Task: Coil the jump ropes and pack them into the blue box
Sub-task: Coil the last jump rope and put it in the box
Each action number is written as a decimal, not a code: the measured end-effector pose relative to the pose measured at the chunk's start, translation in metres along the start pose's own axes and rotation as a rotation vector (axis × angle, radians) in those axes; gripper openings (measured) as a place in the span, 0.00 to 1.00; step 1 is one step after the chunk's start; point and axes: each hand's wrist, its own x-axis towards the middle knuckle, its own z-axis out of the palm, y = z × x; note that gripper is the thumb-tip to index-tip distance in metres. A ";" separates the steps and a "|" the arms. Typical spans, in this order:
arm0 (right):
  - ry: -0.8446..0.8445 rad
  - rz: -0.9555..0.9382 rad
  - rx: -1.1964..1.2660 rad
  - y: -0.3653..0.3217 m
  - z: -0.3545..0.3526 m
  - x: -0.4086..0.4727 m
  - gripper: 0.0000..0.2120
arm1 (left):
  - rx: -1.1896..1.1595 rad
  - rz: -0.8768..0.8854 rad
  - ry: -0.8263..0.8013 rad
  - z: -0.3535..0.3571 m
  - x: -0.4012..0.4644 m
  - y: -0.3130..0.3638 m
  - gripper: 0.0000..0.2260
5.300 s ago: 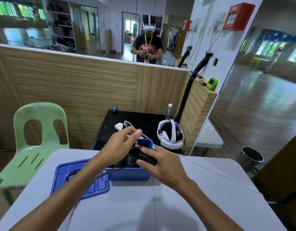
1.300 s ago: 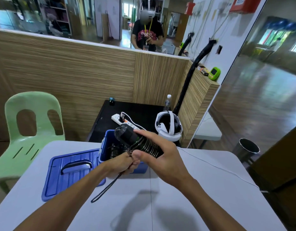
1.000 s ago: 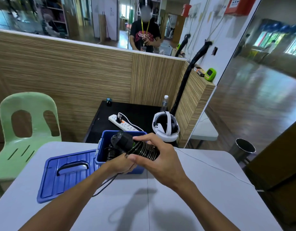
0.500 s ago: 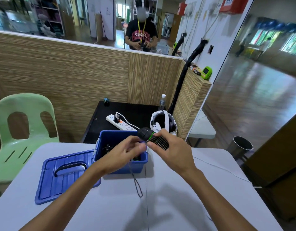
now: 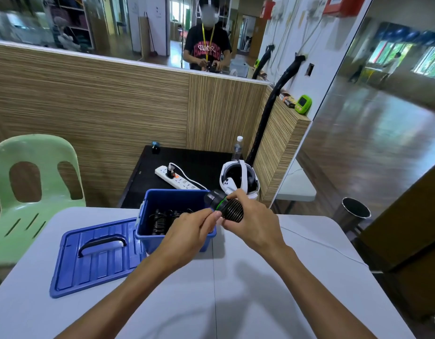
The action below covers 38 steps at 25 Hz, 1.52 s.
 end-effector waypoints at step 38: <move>-0.137 -0.081 0.042 -0.016 0.011 -0.007 0.24 | 0.602 -0.060 -0.076 -0.023 0.026 0.017 0.12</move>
